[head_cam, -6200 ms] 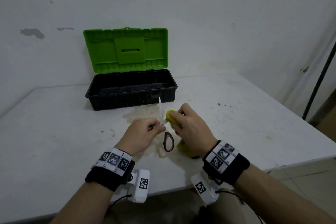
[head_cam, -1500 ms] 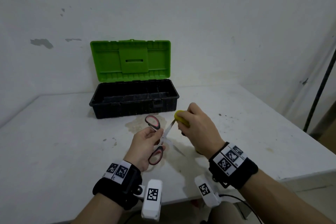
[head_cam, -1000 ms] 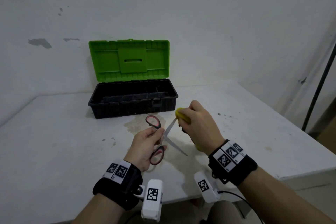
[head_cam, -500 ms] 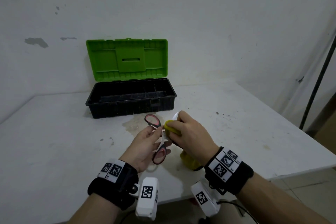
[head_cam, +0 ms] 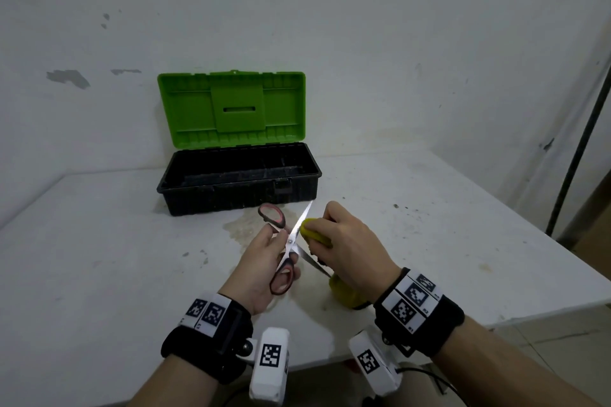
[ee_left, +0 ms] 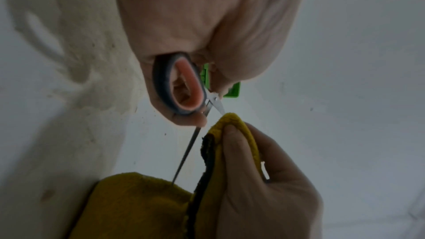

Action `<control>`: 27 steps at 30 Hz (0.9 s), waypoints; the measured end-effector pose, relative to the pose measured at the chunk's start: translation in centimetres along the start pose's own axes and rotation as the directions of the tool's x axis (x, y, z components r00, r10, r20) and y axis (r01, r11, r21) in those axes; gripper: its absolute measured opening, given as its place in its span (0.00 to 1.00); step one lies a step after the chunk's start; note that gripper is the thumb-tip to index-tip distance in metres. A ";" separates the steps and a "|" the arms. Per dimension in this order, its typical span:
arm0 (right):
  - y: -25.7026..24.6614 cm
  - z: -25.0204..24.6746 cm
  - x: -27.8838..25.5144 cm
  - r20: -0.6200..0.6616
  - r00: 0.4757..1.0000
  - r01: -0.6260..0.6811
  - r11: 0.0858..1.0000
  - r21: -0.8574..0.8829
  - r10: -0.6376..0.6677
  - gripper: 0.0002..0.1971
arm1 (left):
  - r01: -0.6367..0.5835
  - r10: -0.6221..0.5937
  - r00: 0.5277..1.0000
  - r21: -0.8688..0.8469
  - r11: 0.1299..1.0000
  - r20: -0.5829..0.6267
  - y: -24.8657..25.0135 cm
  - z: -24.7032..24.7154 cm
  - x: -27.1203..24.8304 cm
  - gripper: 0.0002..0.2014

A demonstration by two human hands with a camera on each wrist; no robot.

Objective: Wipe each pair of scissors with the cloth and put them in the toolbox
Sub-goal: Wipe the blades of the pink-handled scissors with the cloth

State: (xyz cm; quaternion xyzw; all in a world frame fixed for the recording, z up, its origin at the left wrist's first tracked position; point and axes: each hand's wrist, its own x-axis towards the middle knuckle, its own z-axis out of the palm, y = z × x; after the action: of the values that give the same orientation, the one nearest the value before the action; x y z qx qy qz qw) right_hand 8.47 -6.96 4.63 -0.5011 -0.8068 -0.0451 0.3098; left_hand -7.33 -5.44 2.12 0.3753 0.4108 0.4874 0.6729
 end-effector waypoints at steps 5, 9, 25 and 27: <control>-0.8 -0.8 0.0 -0.003 1.000 0.009 0.999 0.048 -0.008 0.06 | 0.009 -0.008 1.000 -0.072 0.997 0.010 -0.5 -0.5 0.3 0.12; -1.4 -0.6 0.1 0.075 0.997 -0.017 0.998 0.063 0.013 0.08 | 0.016 -0.020 0.999 -0.091 0.996 -0.046 -0.6 -0.4 0.5 0.13; -2.7 1.0 0.9 0.057 0.998 0.021 1.000 -0.008 -0.021 0.06 | -0.184 0.177 0.964 -0.016 0.983 -0.197 -0.6 0.2 0.4 0.22; -2.6 0.9 0.9 0.102 0.994 0.026 0.999 -0.028 -0.023 0.07 | -0.201 0.196 0.957 -0.002 0.980 -0.216 -0.6 0.2 0.4 0.23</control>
State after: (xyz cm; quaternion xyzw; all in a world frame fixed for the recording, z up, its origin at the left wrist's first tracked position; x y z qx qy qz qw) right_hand 5.63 -7.19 5.06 -0.4971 -0.8270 -0.0351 0.2602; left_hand -6.89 -5.21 1.55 0.3517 0.4353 0.5951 0.5769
